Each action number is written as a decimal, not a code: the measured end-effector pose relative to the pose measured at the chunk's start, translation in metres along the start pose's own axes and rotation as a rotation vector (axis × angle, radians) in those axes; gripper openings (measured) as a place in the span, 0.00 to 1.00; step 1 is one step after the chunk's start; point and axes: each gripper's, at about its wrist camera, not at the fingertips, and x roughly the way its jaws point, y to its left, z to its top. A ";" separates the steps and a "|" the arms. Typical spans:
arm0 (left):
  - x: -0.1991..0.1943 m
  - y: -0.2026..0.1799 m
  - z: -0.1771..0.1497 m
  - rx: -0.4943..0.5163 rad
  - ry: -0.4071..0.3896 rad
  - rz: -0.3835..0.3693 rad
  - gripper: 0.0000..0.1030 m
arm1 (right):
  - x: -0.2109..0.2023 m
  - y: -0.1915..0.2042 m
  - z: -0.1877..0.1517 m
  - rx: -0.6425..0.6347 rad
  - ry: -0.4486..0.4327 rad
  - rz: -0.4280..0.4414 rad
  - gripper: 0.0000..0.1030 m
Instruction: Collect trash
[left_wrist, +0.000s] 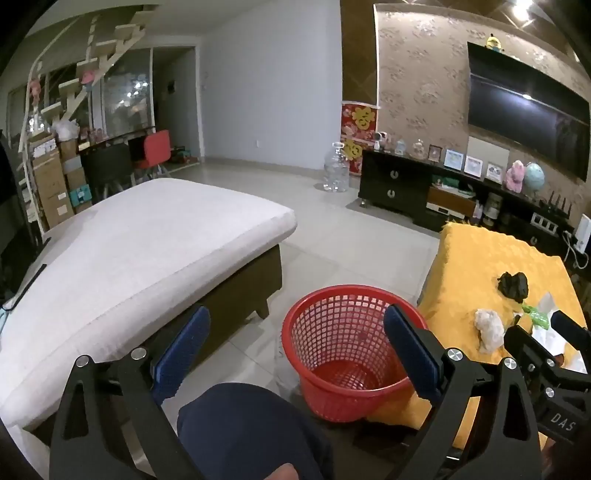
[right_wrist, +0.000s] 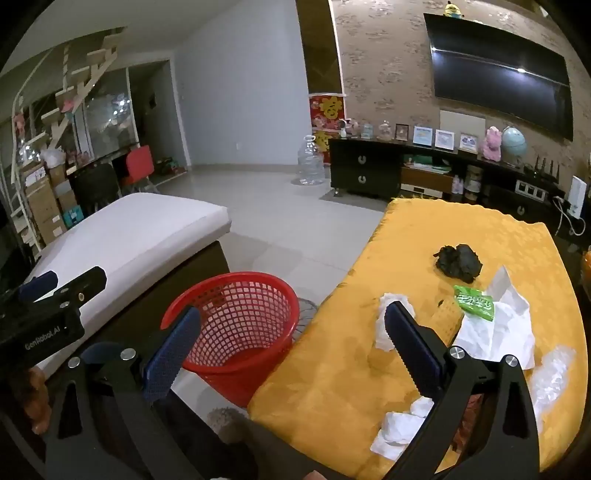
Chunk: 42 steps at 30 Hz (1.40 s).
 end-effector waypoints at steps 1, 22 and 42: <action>0.000 0.000 0.000 0.000 -0.002 0.002 0.89 | 0.000 0.000 0.000 0.001 -0.001 0.002 0.94; -0.005 -0.004 -0.002 0.002 0.007 -0.004 0.89 | -0.002 -0.001 -0.004 -0.007 0.005 0.007 0.93; 0.000 -0.004 -0.007 -0.002 0.017 -0.006 0.89 | 0.001 0.000 -0.008 -0.006 0.010 0.014 0.94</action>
